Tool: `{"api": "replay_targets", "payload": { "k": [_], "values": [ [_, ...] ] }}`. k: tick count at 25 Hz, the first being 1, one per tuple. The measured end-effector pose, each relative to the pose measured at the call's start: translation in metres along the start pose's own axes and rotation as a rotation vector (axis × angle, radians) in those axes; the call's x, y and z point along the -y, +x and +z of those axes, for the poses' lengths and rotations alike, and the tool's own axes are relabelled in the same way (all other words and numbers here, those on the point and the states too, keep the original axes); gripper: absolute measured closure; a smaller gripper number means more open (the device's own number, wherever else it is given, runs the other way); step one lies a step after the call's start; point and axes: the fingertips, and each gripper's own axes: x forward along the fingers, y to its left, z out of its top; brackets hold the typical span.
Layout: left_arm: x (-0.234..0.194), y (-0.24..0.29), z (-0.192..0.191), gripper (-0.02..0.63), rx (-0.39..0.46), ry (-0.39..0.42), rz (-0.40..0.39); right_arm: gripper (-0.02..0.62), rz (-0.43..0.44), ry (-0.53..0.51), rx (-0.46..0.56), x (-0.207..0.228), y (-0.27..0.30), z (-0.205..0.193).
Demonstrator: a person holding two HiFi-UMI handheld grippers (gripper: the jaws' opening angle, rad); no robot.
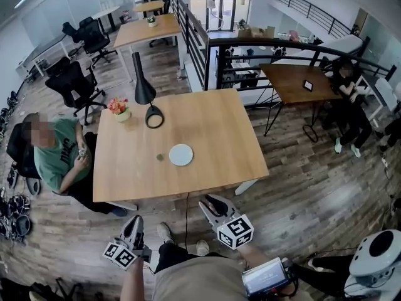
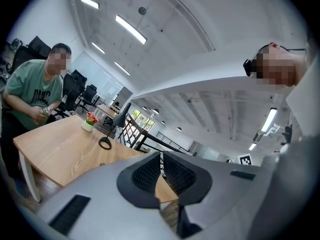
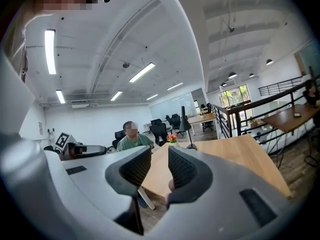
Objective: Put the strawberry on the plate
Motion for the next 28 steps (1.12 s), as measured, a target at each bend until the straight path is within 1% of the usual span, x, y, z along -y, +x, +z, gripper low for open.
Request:
{"api": "replay_targets", "payload": {
  "k": [3,6,11,16,23,28],
  "values": [
    [-0.017,0.008,0.004,0.601,0.000,-0.015,-0.003,0.485,0.001,-0.024,-0.012,0.001,0.021,0.002],
    [-0.038,0.021,0.010,0.601,-0.028,-0.035,-0.015,0.485,-0.012,-0.028,-0.027,-0.002,0.045,0.006],
    [-0.066,0.050,0.031,0.601,-0.072,-0.037,-0.067,0.485,-0.058,-0.011,-0.061,-0.003,0.082,0.006],
    [-0.100,0.071,0.054,0.600,-0.102,-0.052,-0.115,0.485,-0.072,-0.015,-0.098,-0.013,0.134,0.006],
    [-0.157,0.081,0.083,0.601,-0.114,-0.085,-0.138,0.485,-0.092,-0.024,-0.118,-0.029,0.202,0.015],
    [-0.191,0.089,0.103,0.600,-0.114,-0.095,-0.155,0.485,-0.117,-0.046,-0.129,-0.032,0.234,0.022]
  ]
}}
